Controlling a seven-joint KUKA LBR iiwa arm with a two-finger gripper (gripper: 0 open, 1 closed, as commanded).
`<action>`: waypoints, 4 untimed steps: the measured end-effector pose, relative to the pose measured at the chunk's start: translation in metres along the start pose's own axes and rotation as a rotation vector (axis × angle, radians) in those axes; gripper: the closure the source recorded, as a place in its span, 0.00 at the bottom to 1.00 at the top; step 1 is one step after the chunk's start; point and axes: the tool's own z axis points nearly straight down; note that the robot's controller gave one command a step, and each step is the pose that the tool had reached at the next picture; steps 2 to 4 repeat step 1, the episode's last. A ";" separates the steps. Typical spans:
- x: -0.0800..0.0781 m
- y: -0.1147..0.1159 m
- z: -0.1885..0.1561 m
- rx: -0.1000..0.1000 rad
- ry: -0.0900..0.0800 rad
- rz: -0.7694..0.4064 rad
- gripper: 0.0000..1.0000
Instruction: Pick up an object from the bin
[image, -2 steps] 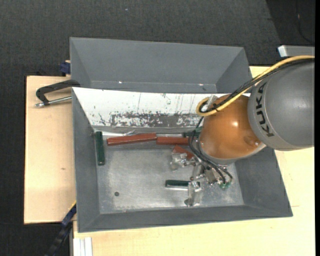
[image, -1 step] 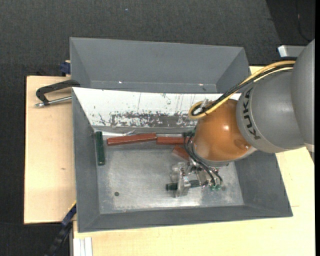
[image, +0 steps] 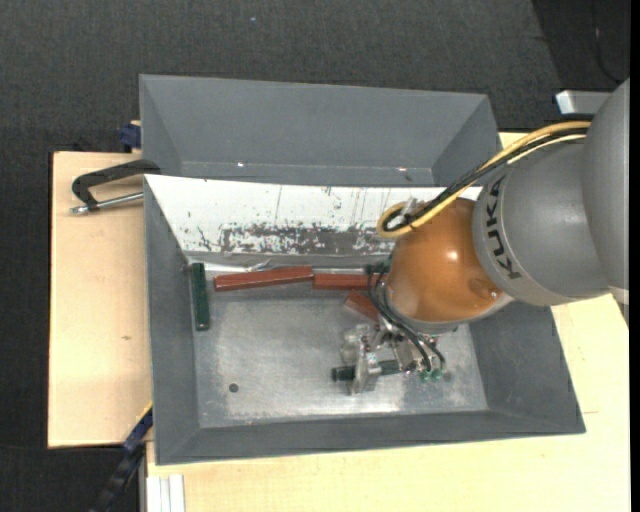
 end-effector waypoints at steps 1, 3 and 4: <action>-0.017 0.009 -0.151 0.001 -0.007 0.027 1.00; -0.017 0.009 -0.151 0.001 -0.007 0.027 1.00; -0.017 0.009 -0.151 0.001 -0.007 0.027 1.00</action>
Offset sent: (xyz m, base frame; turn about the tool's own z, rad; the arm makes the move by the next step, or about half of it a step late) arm 0.0000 0.0000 0.0000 0.0000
